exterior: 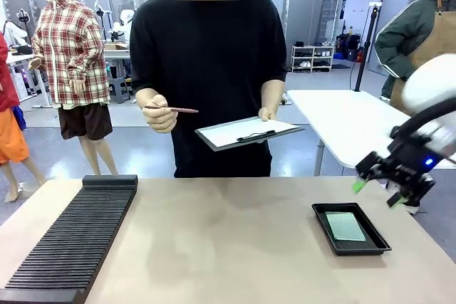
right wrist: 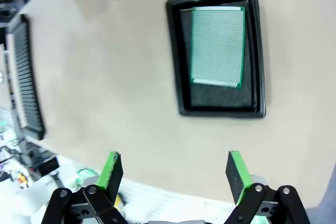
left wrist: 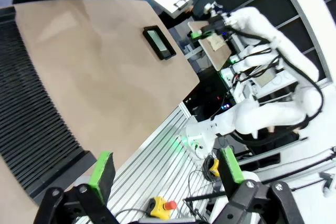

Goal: Inspect the PCB.
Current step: Place the Blank PCB in the ESD tray.

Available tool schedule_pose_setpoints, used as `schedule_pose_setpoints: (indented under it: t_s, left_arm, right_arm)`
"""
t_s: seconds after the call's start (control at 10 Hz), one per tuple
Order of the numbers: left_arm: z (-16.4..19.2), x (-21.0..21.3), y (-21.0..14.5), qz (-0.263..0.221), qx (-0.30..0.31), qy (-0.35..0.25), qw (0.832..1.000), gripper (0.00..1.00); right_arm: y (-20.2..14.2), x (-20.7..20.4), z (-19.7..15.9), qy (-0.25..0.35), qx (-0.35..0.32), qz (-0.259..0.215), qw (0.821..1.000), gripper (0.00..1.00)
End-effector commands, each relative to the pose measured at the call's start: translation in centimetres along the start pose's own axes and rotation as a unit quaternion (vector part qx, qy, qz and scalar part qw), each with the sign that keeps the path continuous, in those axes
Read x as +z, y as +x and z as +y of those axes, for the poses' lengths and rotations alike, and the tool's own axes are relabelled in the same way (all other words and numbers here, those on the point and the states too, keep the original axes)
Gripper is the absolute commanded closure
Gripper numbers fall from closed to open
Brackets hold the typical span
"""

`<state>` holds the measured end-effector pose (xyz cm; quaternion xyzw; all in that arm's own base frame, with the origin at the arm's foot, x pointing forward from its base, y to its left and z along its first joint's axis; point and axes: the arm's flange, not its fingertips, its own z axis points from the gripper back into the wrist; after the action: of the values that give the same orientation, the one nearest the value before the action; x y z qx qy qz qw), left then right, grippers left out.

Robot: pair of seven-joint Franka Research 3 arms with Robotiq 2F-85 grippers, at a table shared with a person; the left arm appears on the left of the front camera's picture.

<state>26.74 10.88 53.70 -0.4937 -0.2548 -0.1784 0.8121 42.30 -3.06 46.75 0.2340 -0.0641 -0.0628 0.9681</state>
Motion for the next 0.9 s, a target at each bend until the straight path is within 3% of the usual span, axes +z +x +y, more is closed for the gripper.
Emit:
schedule_pose_setpoints:
  t_s: [0.0, 0.4, 0.8]
  left_arm:
    - [0.0, 0.0, 0.0, 0.002, 0.0, 0.008, 1.0, 0.0]
    - [0.0, 0.0, 0.0, 0.002, 0.0, 0.008, 1.0, 0.0]
    - [0.0, 0.0, 0.0, 0.002, 0.0, 0.008, 1.0, 0.0]
  right_arm:
    - [-1.2, 3.4, -0.3, 0.056, -0.029, 0.002, 0.998, 0.0]
    - [-7.3, 9.2, -5.1, 0.263, -0.026, 0.01, 0.964, 0.0]
    - [-9.7, 9.7, -7.4, 0.27, -0.033, -0.032, 0.962, 0.0]
